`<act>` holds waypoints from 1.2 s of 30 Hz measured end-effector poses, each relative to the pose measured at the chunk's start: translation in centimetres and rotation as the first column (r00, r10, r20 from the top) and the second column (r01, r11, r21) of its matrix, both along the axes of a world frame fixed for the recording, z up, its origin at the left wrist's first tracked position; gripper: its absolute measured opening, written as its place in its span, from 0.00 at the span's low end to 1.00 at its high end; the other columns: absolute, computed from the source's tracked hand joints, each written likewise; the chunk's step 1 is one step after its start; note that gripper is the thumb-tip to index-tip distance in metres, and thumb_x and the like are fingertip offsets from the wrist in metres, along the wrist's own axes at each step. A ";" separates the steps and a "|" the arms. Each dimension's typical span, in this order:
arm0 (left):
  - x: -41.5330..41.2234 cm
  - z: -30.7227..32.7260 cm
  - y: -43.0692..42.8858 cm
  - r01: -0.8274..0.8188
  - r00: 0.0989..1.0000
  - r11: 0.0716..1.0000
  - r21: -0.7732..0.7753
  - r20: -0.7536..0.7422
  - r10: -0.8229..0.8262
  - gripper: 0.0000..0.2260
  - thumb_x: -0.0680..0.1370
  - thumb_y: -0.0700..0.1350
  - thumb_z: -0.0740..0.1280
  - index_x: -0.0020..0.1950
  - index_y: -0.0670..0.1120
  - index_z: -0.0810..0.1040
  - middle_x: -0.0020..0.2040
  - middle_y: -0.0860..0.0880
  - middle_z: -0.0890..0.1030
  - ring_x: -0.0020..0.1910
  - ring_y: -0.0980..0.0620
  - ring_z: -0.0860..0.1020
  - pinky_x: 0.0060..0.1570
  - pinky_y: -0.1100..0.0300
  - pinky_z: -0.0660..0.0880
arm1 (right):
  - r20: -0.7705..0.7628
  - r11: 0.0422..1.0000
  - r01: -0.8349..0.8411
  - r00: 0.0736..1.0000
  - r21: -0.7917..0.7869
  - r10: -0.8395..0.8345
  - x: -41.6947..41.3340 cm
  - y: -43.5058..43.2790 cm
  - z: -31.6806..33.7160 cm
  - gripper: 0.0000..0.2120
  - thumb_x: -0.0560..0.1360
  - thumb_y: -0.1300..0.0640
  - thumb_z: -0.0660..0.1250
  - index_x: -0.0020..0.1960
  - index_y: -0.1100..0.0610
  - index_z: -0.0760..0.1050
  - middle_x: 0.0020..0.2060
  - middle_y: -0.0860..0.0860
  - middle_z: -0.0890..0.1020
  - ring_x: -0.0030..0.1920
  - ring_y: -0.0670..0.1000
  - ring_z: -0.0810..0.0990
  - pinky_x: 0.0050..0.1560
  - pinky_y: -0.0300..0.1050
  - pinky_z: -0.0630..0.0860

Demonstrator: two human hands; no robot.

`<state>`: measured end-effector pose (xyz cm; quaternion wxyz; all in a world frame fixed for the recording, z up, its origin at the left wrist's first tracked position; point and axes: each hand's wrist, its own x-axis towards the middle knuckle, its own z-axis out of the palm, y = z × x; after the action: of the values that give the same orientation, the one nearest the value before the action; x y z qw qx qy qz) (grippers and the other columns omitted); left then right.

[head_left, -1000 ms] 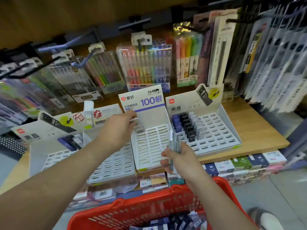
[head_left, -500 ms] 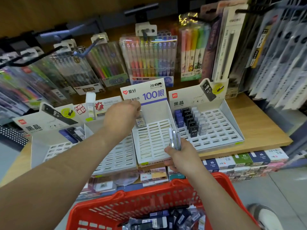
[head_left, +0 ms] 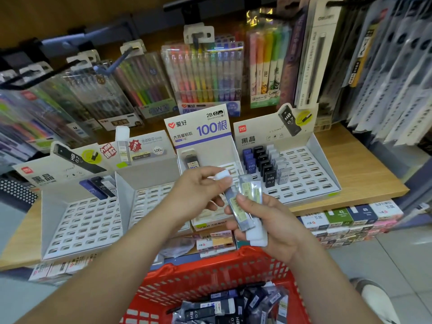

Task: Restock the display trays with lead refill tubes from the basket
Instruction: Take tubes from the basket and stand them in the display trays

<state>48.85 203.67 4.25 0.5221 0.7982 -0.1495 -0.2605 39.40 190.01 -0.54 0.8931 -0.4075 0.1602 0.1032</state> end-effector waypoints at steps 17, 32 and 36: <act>-4.7 -2.3 1.5 -0.536 0.833 0.742 -0.403 -0.399 0.384 0.10 0.75 0.48 0.68 0.43 0.42 0.83 0.38 0.44 0.80 0.33 0.51 0.78 0.34 0.64 0.78 | -0.019 0.887 -0.059 0.998 -0.457 0.057 0.2 0.9 -0.1 0.13 0.70 0.57 0.76 0.51 0.60 0.79 0.34 0.51 0.82 0.29 0.46 0.76 0.25 0.36 0.68; 0.0 -0.8 8.6 -0.125 0.990 0.991 0.044 -0.060 0.128 0.09 0.77 0.42 0.68 0.51 0.36 0.79 0.39 0.35 0.81 0.32 0.51 0.80 0.35 0.63 0.80 | 0.053 0.349 -0.051 0.958 -0.936 0.282 2.1 6.2 -0.5 0.14 0.68 0.46 0.78 0.41 0.54 0.78 0.32 0.53 0.82 0.34 0.53 0.81 0.37 0.49 0.78; 2.2 -0.1 10.9 -0.295 0.954 0.955 0.019 0.066 0.293 0.05 0.77 0.39 0.67 0.45 0.38 0.79 0.37 0.38 0.81 0.30 0.52 0.80 0.34 0.64 0.80 | 0.078 0.258 0.005 0.958 -0.966 0.277 3.0 8.6 -1.0 0.11 0.77 0.45 0.67 0.42 0.52 0.74 0.32 0.49 0.77 0.34 0.49 0.76 0.33 0.44 0.69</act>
<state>51.06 214.53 4.16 0.5388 0.8267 -0.0418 -0.1569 42.37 198.63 -1.52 0.4645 -0.8841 0.0484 0.0143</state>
